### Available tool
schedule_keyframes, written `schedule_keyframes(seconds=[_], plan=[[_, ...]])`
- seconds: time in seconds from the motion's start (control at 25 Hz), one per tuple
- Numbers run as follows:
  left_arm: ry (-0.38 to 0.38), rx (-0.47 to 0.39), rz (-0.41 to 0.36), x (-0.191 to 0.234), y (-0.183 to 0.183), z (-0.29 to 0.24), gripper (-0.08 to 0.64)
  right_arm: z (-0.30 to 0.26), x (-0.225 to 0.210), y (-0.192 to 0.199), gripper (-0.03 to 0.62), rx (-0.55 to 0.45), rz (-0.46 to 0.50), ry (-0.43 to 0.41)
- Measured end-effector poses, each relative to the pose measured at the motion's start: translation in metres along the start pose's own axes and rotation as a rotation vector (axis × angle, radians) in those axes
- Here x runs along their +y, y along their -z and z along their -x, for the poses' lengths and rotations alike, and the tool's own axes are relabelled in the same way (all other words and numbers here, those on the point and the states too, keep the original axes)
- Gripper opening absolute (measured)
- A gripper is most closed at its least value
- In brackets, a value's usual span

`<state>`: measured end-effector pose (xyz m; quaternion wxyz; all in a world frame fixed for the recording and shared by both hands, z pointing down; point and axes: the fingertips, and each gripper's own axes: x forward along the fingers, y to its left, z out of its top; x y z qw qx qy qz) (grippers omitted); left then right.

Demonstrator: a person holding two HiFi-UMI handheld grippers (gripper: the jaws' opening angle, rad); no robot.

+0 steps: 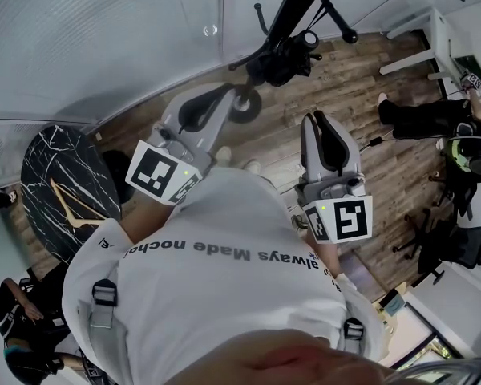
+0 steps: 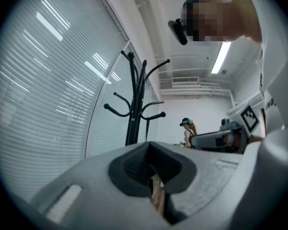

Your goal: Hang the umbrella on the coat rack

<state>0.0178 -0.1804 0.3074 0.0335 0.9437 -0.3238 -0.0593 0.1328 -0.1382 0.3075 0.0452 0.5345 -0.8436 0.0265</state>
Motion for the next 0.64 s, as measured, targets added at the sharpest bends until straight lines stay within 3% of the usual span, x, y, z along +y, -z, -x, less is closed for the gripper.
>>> schedule_keyframes(seconds=[0.64], plan=[[-0.01, 0.003, 0.0, -0.0033, 0.0011, -0.0004, 0.002, 0.0041, -0.006, 0.0047, 0.051, 0.005, -0.012, 0.007]])
